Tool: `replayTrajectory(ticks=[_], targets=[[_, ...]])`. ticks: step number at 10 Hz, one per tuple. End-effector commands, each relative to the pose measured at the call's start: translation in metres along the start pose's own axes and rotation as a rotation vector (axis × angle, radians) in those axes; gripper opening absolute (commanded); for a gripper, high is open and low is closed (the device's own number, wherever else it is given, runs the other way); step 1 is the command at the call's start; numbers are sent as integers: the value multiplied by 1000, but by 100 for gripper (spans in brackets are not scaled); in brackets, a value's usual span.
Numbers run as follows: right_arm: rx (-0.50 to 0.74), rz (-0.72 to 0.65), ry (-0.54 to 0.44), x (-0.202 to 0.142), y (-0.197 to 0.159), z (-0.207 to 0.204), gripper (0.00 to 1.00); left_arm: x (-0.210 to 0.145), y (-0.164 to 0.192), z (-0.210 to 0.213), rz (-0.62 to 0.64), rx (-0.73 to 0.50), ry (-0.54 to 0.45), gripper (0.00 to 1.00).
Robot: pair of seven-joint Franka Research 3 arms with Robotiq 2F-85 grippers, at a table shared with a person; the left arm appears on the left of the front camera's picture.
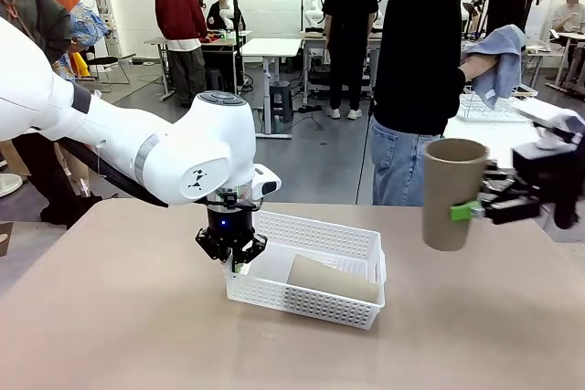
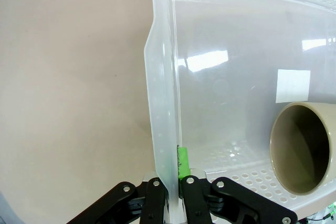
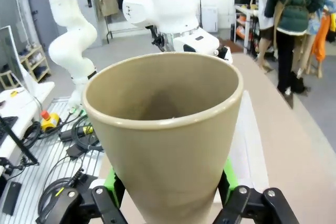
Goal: Clean and organize the cups into the basket.
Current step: Pick up the Reusable plastic cup from the right side of the table and stack it inside the Organizing basket in the center of the table.
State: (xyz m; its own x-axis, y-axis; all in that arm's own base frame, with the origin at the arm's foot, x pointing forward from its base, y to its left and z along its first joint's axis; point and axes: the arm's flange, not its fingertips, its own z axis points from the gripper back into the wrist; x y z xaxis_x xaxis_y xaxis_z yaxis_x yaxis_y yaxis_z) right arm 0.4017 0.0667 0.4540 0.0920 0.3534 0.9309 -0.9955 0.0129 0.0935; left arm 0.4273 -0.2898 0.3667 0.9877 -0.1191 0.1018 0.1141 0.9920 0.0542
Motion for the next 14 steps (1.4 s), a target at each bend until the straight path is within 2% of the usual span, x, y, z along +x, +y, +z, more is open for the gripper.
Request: replayTrajectory(ticks=[1, 3, 4, 6, 10, 14], targets=[[23, -103, 157, 40, -17, -48, 84, -2, 1, 1, -6, -6, -10, 0], [31, -180, 294, 55, -25, -104, 84, -2, 1, 1, -6, -6, -10, 0], [13, -196, 393, 57, -27, -127, 84, -2, 1, 1, -6, -6, -10, 0], [-38, -235, 565, 63, -27, -160, 84, -2, 1, 1, -6, -6, -10, 0], [-98, -226, 772, 90, -22, -180, 84, -2, 1, 1, -6, -6, -10, 0], [-112, -104, 938, 84, -52, -186, 84, -2, 1, 1, -6, -6, -10, 0]])
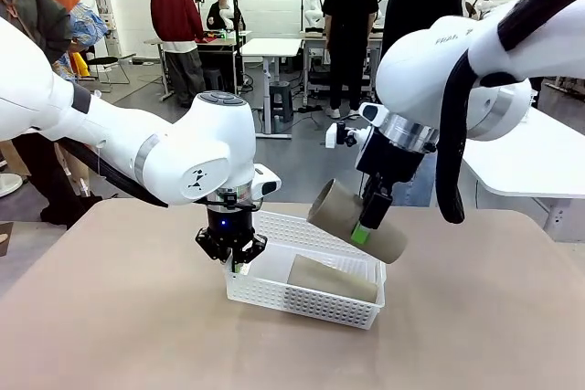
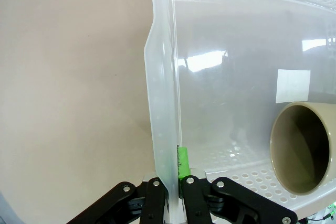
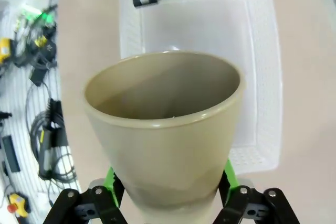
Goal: Clean and organize the cups into the basket.
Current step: Pick up the Reusable plastic cup from the right side of the table and stack it inside the Organizing basket in the center of the table.
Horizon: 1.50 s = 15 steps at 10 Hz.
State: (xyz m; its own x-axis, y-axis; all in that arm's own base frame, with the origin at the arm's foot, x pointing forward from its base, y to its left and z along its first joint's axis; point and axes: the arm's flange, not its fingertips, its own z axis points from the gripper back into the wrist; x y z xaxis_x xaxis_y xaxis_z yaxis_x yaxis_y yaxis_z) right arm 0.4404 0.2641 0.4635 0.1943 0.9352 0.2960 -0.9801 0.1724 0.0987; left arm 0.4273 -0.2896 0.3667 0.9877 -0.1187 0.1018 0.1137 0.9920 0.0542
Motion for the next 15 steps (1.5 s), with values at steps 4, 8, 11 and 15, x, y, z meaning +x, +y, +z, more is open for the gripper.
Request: replayTrajectory(ticks=[4, 8, 11, 15], targets=[[-17, 154, 68, 22, -50, -32, 84, -2, 1, 1, -7, -6, -10, 0], [16, 207, 87, 32, -70, -61, 84, -2, 1, 1, -7, -6, -10, 0], [46, 226, 6, 20, -82, -73, 84, -2, 1, 1, -7, -6, -10, 0], [112, 211, -104, -5, -92, -76, 84, -2, 1, 1, -7, -6, -10, 0]])
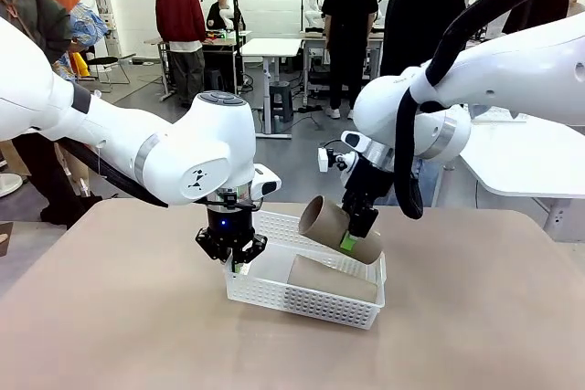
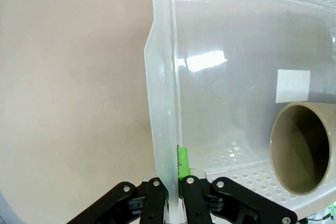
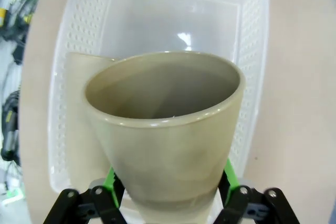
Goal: Clean and organize the cups into the basket.
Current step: Pick up the Reusable plastic cup from the right side of the table and stack it inside the Organizing basket in the center of the table.
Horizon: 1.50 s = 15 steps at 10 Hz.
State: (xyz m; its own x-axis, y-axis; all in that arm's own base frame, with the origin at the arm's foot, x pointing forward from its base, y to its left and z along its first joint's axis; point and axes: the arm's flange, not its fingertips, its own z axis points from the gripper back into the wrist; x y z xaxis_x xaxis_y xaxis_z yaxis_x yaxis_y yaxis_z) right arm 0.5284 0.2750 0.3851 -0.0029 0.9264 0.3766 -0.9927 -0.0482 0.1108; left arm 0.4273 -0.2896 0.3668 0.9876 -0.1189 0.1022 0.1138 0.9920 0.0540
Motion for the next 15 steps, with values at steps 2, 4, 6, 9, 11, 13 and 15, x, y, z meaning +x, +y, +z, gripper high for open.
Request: replayTrajectory(ticks=[2, 4, 6, 9, 11, 13, 15], targets=[[55, -3, -65, -16, -6, -8, 84, -2, 1, 1, -7, -6, -9, 0], [78, 0, -63, -18, -13, -22, 84, -2, 1, 1, -7, -6, -9, 0], [97, 5, -52, -17, -18, -35, 84, -2, 1, 1, -7, -6, -9, 0], [116, 7, -67, -14, -19, -42, 100, -2, 1, 1, -7, -6, -9, 0], [117, 13, -79, -14, -16, -39, 100, -2, 1, 1, -7, -6, -9, 0], [112, 32, -107, -10, -13, -34, 100, -2, 1, 1, -7, -6, -9, 0], [105, 86, -164, -4, 4, -14, 100, -2, 1, 1, -7, -6, -9, 0]])
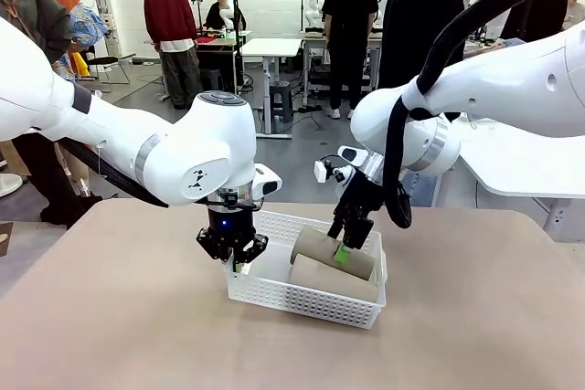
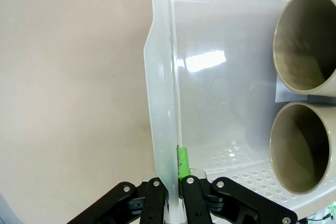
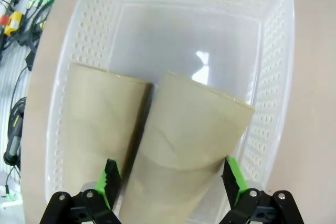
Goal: Clean and organize the cups into the basket.
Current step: Pick up the Reusable plastic cup from the right side of the table and stack it inside the Organizing basket in the center of the table.
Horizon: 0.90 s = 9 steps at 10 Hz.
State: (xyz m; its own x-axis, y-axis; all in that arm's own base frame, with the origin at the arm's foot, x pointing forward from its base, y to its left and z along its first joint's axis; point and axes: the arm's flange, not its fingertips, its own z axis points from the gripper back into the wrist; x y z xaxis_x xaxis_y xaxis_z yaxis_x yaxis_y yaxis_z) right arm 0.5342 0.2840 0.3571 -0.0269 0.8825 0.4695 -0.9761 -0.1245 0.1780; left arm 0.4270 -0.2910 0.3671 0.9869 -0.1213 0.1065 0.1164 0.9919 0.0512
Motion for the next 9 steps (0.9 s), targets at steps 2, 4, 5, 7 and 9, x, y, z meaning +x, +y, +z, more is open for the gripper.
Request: replayTrajectory(ticks=[2, 4, 5, 7, 9], targets=[[36, 176, -248, -3, 71, 65, 100, -2, 2, 1, -4, -3, -5, 0], [44, 304, -430, -42, 119, 122, 100, -2, 2, 1, -4, -3, -5, 0], [18, 339, -530, -80, 135, 146, 100, -2, 2, 1, -4, -3, -5, 0], [-30, 330, -745, -160, 152, 173, 100, -2, 2, 1, -4, -3, -5, 0], [-111, 318, -923, -241, 159, 177, 100, -2, 2, 1, -4, -3, -5, 0]])
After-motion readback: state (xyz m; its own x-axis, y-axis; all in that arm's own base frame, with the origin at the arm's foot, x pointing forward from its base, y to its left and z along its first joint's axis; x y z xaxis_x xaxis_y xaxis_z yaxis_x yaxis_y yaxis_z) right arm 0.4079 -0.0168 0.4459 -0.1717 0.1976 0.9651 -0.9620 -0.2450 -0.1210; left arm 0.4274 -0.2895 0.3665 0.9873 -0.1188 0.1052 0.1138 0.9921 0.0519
